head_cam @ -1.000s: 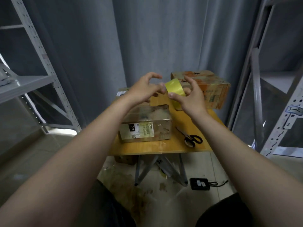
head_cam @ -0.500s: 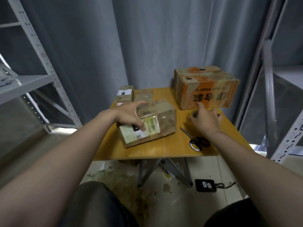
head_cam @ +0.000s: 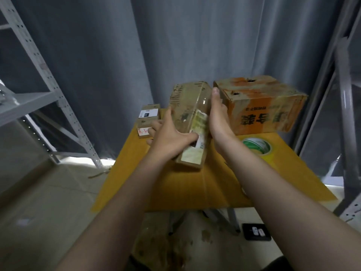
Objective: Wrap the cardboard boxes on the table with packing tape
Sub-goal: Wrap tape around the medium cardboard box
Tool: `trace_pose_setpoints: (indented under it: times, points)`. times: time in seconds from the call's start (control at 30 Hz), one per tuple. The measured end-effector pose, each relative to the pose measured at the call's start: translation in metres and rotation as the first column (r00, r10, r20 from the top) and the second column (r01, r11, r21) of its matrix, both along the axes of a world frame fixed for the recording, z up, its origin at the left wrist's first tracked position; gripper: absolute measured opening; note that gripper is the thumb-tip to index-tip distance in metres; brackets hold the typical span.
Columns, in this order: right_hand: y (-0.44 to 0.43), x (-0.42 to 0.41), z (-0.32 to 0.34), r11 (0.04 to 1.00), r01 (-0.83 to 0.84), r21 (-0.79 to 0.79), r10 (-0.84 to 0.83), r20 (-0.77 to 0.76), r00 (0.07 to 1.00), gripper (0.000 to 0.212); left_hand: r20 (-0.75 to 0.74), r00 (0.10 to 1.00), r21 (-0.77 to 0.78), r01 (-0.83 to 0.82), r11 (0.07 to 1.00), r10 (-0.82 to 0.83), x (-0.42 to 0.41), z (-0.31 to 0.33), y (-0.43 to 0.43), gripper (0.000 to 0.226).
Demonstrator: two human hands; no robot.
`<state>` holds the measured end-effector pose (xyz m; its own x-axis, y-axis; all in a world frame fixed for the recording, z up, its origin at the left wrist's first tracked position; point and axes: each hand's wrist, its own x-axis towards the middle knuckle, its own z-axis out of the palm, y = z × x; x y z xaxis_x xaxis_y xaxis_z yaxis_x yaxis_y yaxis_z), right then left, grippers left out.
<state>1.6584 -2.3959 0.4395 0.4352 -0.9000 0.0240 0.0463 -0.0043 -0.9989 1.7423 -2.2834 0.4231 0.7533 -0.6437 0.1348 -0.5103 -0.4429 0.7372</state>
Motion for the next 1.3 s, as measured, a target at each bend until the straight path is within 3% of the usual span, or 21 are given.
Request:
trace_pose_setpoints:
  times: [0.07, 0.2, 0.3, 0.5, 0.7, 0.87, 1.03, 1.3]
  points:
    - [-0.01, 0.01, -0.001, 0.997, 0.044, 0.066, -0.045, 0.012, 0.999, 0.097, 0.041, 0.999, 0.04, 0.013, 0.999, -0.015, -0.005, -0.008, -0.008, 0.127]
    - [-0.022, 0.027, -0.012, 0.982, 0.184, 0.046, -0.182, -0.032, 0.983, 0.093, 0.158, 0.987, 0.069, -0.048, 0.996, 0.037, -0.014, -0.023, -0.022, 0.129]
    - [-0.026, 0.04, -0.022, 0.978, 0.196, 0.07, -0.193, -0.049, 0.98, 0.094, 0.265, 0.96, 0.111, -0.119, 0.987, 0.086, -0.014, -0.025, -0.028, 0.125]
    - [-0.029, 0.043, -0.034, 0.952, 0.305, -0.014, -0.305, 0.006, 0.952, 0.081, 0.302, 0.95, 0.085, -0.106, 0.991, 0.076, -0.012, -0.026, -0.022, 0.121]
    - [-0.019, 0.036, -0.045, 0.925, 0.317, -0.207, -0.316, 0.04, 0.948, 0.054, 0.246, 0.969, 0.0, -0.036, 0.999, 0.035, -0.005, -0.027, -0.004, 0.12]
    - [-0.022, 0.03, -0.05, 0.846, 0.425, -0.322, -0.381, 0.193, 0.904, 0.034, 0.17, 0.985, -0.046, 0.013, 0.999, -0.005, 0.003, -0.026, 0.005, 0.118]
    - [-0.037, 0.024, -0.05, 0.8, 0.501, -0.329, -0.427, 0.275, 0.862, 0.034, 0.09, 0.994, -0.087, 0.073, 0.994, -0.065, 0.008, -0.024, 0.01, 0.121]
    - [-0.041, 0.017, -0.045, 0.838, 0.479, -0.262, -0.406, 0.289, 0.867, 0.04, -0.082, 0.982, -0.213, 0.151, 0.965, -0.171, 0.018, -0.021, 0.015, 0.127]
